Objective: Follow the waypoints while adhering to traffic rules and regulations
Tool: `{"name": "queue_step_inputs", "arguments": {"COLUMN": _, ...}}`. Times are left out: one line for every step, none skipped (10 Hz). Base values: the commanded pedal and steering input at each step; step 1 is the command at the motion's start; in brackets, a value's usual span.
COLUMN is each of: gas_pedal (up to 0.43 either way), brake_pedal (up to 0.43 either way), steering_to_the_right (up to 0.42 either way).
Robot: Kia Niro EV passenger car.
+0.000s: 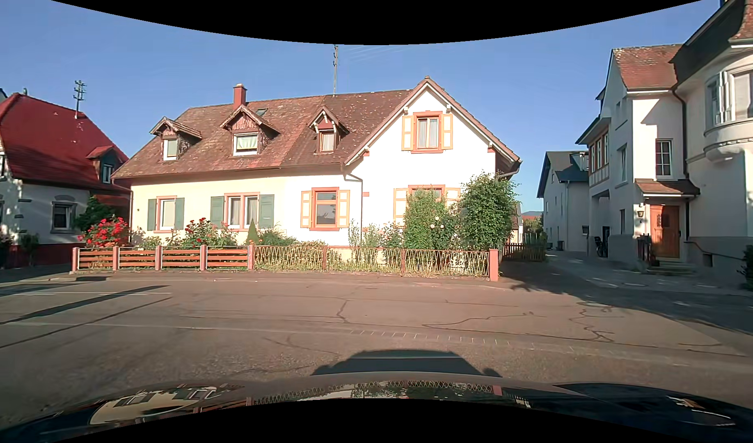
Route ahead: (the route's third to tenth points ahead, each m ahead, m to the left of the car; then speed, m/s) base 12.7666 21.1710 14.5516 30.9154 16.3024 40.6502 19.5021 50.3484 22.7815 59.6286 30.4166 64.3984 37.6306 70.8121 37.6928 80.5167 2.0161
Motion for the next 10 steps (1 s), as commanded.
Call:
{"name": "queue_step_inputs", "arguments": {"gas_pedal": 0.000, "brake_pedal": 0.183, "steering_to_the_right": 0.181}}
{"name": "queue_step_inputs", "arguments": {"gas_pedal": 0.000, "brake_pedal": 0.183, "steering_to_the_right": 0.191}}
{"name": "queue_step_inputs", "arguments": {"gas_pedal": 0.000, "brake_pedal": 0.189, "steering_to_the_right": 0.190}}
{"name": "queue_step_inputs", "arguments": {"gas_pedal": 0.000, "brake_pedal": 0.189, "steering_to_the_right": 0.187}}
{"name": "queue_step_inputs", "arguments": {"gas_pedal": 0.000, "brake_pedal": 0.189, "steering_to_the_right": 0.181}}
{"name": "queue_step_inputs", "arguments": {"gas_pedal": 0.000, "brake_pedal": 0.177, "steering_to_the_right": 0.174}}
{"name": "queue_step_inputs", "arguments": {"gas_pedal": 0.000, "brake_pedal": 0.171, "steering_to_the_right": 0.160}}
{"name": "queue_step_inputs", "arguments": {"gas_pedal": 0.000, "brake_pedal": 0.165, "steering_to_the_right": 0.136}}
{"name": "queue_step_inputs", "arguments": {"gas_pedal": 0.000, "brake_pedal": 0.159, "steering_to_the_right": 0.110}}
{"name": "queue_step_inputs", "arguments": {"gas_pedal": 0.000, "brake_pedal": 0.152, "steering_to_the_right": 0.085}}
